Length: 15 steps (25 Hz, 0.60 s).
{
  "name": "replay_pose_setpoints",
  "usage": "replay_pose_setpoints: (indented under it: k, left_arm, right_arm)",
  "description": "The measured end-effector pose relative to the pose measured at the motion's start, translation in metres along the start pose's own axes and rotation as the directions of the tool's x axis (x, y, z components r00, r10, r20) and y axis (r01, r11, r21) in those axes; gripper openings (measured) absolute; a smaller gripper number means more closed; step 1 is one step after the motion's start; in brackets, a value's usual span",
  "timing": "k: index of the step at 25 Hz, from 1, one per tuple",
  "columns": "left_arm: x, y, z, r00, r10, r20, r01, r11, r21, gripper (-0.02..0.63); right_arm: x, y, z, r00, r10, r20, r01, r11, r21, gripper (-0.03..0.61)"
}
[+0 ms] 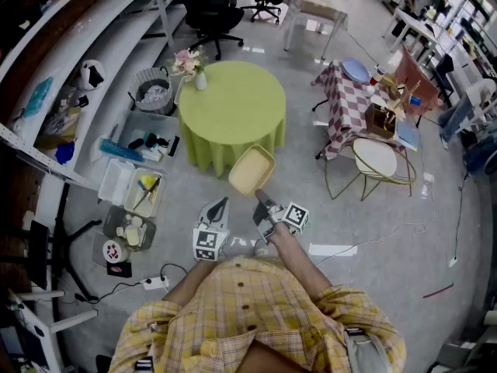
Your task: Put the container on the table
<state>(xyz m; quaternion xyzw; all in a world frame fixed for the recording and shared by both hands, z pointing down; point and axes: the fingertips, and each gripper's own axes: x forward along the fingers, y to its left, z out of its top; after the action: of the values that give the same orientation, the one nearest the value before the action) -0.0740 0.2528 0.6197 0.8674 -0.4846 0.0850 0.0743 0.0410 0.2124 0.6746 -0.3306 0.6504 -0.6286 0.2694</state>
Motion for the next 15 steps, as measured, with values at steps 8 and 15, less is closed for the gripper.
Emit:
replay_pose_setpoints:
  k: [8,15]
  left_arm:
    - [0.0006,-0.0060,-0.0036,1.000,-0.010,-0.015,0.010,1.000,-0.016,0.005]
    - [0.0061,-0.0057,-0.0059,1.000,0.000,-0.020,0.000,1.000,-0.020,0.005]
  right_arm:
    - [-0.0033,-0.0034,0.0017,1.000,-0.007,-0.015,0.007,1.000,-0.015,0.014]
    - [0.0004,-0.0030,0.0038,0.999,-0.013,-0.042,0.012,1.000,-0.024,0.012]
